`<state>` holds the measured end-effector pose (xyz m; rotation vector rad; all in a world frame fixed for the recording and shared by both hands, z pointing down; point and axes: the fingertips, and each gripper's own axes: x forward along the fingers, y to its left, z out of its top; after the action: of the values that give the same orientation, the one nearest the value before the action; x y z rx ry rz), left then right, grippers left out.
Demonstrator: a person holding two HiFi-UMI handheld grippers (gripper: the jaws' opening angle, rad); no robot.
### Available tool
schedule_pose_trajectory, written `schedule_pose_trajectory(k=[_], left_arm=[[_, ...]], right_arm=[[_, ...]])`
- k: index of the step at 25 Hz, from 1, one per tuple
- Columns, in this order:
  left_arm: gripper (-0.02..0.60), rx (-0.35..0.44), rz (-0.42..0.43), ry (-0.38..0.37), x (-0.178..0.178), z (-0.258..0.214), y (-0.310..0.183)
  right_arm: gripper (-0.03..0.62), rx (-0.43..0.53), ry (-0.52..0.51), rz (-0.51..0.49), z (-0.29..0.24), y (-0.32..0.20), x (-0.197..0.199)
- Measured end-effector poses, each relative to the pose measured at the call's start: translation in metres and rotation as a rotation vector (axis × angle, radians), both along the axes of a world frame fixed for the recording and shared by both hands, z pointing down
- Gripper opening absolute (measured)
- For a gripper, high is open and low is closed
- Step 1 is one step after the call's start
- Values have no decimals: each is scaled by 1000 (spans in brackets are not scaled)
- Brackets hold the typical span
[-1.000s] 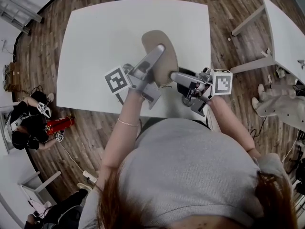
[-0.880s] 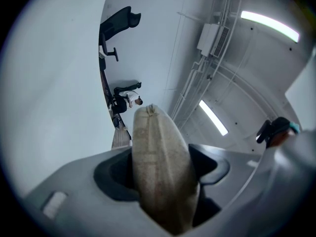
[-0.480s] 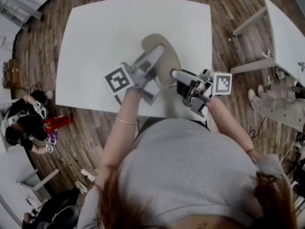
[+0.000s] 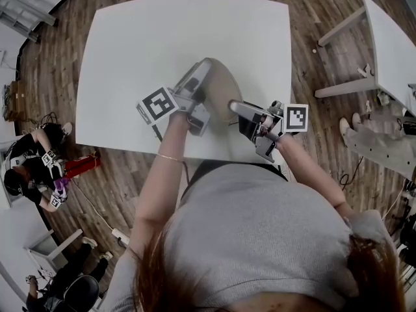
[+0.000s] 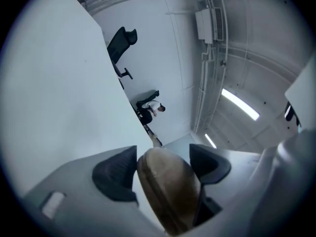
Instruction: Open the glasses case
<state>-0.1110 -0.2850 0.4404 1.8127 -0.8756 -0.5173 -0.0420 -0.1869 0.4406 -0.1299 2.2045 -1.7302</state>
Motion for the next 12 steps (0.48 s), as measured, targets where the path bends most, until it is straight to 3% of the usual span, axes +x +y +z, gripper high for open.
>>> schedule_pose_trajectory(k=[4,7,12], left_arm=[[322,-19,40,-135,6,22,-6],[255,-25,51,-256,5,35,-5],[239,-39,71,-293,10,45,-5]], right_arm=[[241,3,110,-18,26,4,-5],[235,45,235,-69,43,13,-14],[236,-52,267,-94,57,19,-14]])
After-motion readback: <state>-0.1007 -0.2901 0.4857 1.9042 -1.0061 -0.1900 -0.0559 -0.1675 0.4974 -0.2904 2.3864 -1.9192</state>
